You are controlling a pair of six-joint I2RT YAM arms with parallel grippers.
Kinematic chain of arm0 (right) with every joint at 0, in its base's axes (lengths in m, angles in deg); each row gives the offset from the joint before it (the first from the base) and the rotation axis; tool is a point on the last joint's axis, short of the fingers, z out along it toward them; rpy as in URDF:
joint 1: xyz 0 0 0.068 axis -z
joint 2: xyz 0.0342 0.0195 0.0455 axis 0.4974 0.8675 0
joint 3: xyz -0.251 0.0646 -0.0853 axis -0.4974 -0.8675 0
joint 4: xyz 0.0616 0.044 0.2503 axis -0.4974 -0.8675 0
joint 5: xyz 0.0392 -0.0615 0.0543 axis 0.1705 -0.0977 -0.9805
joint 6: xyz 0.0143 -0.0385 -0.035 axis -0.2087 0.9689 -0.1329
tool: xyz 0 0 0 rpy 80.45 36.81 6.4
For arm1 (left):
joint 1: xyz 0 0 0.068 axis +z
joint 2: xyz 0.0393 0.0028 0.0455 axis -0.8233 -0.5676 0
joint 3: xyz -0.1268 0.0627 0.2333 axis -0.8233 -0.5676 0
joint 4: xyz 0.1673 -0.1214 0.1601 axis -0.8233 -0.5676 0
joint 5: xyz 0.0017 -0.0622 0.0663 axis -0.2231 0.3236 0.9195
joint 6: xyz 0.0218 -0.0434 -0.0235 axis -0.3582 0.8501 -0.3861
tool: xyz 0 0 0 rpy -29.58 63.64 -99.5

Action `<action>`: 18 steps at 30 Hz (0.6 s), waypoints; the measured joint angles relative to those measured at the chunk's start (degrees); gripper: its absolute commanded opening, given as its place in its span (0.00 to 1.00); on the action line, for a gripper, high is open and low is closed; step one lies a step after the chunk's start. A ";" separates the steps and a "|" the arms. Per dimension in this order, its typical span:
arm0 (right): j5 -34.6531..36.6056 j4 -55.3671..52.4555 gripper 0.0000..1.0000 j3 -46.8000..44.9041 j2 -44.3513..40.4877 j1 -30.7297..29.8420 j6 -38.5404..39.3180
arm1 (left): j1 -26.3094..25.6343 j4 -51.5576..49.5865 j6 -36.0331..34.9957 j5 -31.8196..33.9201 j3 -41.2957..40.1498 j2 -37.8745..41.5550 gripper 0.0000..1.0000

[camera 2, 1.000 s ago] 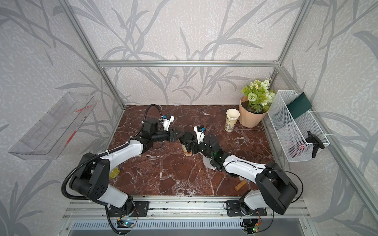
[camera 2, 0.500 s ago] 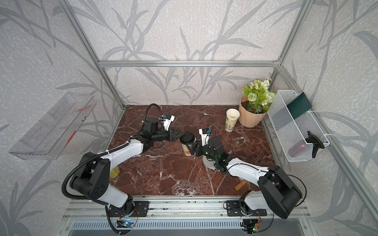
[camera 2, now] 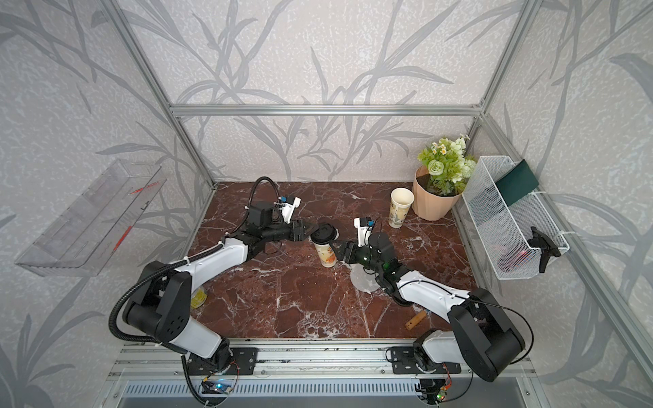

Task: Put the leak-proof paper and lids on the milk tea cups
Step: Secure the cup lid on the cup.

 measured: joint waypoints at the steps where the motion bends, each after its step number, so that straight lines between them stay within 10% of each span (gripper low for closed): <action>1: -0.33 0.04 0.75 0.00 -0.35 0.09 -0.13 | 0.00 0.00 -0.09 0.02 0.13 -0.11 0.58; 18: 1.92 -0.68 0.70 5.68 1.99 1.64 -0.24 | -1.86 -0.85 -1.79 -0.81 0.72 -0.33 0.56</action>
